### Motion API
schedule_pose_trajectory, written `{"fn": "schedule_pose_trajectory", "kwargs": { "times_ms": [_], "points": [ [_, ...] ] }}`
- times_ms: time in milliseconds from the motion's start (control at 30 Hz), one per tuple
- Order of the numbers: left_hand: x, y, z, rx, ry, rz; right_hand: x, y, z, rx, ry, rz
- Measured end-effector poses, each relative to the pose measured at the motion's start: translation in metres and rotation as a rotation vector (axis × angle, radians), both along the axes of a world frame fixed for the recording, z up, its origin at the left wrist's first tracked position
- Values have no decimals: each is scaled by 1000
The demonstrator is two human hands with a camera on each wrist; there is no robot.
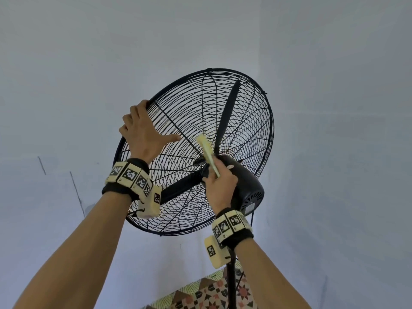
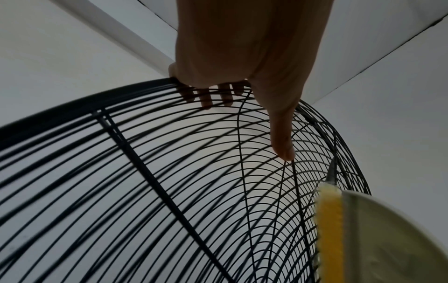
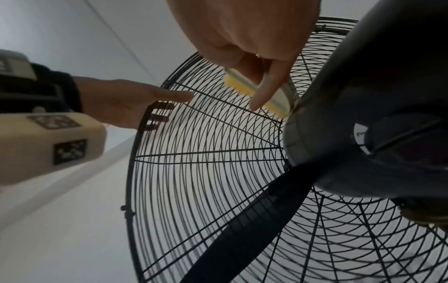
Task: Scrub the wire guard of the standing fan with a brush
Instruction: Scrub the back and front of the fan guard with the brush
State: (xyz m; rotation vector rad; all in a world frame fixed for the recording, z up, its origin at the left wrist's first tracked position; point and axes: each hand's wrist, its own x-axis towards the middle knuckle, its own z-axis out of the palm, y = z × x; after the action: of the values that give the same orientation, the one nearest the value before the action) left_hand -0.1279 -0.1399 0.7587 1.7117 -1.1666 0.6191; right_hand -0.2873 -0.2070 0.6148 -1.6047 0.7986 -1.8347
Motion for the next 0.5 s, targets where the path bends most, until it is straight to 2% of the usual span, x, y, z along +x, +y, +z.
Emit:
{"fn": "schedule_pose_trajectory", "kwargs": {
  "times_ms": [100,233,333,433,500],
  "points": [
    [2,1,0,1,12,-7,-8,-1,-2,20,13,65],
    [-5,-3,3,3,-9,-21,-13,-13,7,72,-180,-97],
    [-4,-4,3,4,-11,-16,0,-8,10,70,-117,-120],
    [1,-2,2,18,1,23,2,6,3,55,16,14],
    [3,-1,1,21,6,26,-5,8,0,118,-57,123]
  ]
}}
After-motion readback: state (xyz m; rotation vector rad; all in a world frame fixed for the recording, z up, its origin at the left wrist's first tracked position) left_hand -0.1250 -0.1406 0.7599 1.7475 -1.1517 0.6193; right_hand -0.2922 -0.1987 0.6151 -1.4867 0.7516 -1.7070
